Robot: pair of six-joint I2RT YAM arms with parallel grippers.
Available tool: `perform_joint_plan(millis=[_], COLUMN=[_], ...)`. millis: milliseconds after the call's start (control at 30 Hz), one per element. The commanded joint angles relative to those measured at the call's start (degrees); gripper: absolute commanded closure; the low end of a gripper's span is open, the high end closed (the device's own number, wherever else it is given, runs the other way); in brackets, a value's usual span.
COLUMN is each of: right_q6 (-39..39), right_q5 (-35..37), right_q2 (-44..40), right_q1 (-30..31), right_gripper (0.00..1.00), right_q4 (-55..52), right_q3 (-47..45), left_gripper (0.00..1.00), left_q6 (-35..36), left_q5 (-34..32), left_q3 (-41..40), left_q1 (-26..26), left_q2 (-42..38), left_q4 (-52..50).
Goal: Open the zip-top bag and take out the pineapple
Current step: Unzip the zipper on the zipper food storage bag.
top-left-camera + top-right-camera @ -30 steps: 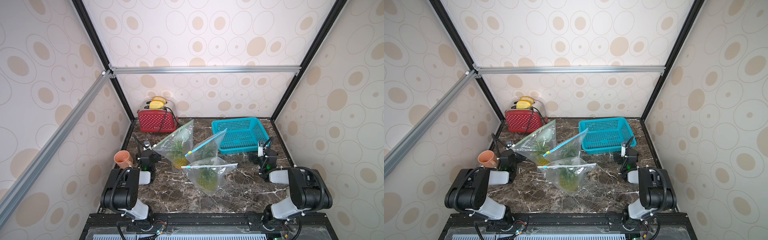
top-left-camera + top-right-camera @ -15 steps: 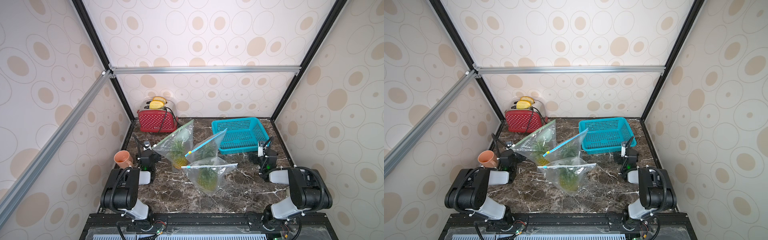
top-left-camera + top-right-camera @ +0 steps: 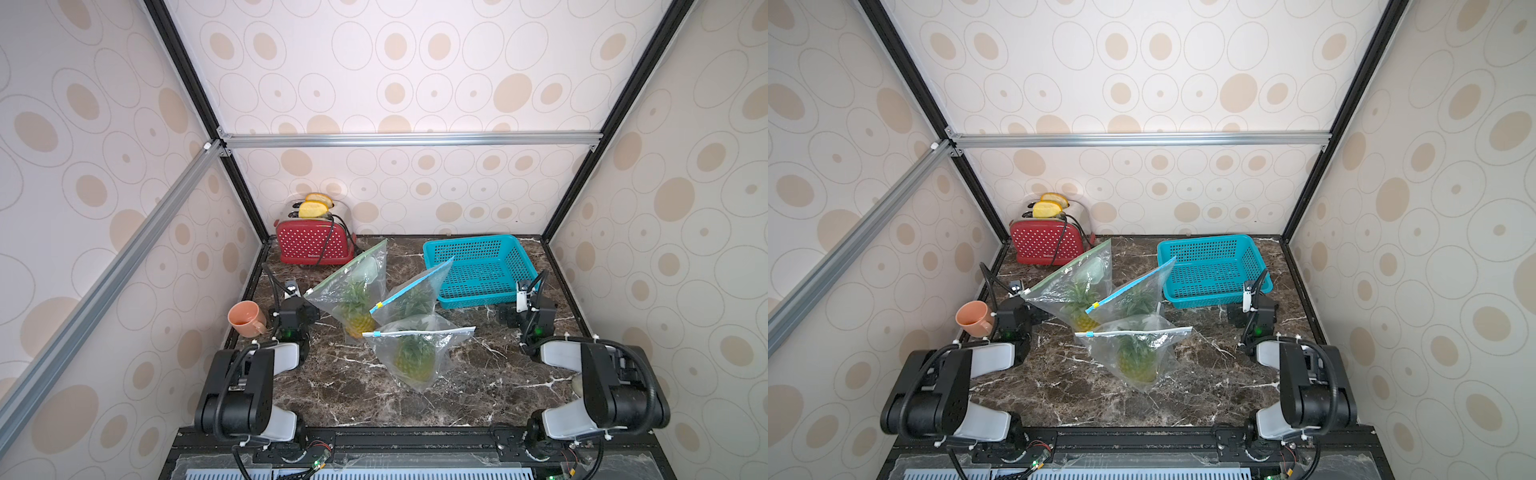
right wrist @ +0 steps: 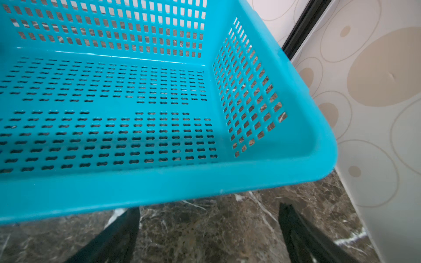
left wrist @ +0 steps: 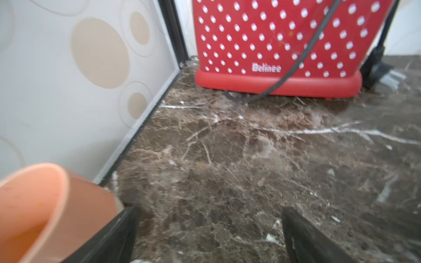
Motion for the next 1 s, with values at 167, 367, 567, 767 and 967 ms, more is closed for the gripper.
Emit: perform_joint_plan(millis=[167, 367, 567, 767, 967], right_q6=[17.52, 16.32, 15.37, 12.69, 8.07], right_q5=[7.46, 0.20, -0.88, 6.63, 4.36], right_q2=[-17.91, -16.96, -21.58, -17.63, -11.81], right_q1=[-0.73, 0.42, 7.79, 28.91, 45.42], right_gripper=[0.01, 0.01, 0.01, 0.01, 0.11], right_q4=[-42.61, -71.33, -82.37, -92.97, -98.83], right_q3=[17.36, 34.56, 40.38, 54.08, 68.68], left_gripper=[0.01, 0.01, 0.01, 0.01, 0.01], left_q6=[-30.15, -37.54, -38.33, -38.45, -39.80], left_q5=[-12.86, -6.47, -0.89, 7.73, 15.58], left_q3=[17.41, 14.38, 16.24, 23.62, 30.46], left_q1=[0.10, -2.74, -3.46, -5.52, -6.12], left_q2=[-17.96, -34.57, -43.46, -42.80, -45.03], left_q4=[-49.69, -56.27, -65.56, -75.12, -83.04])
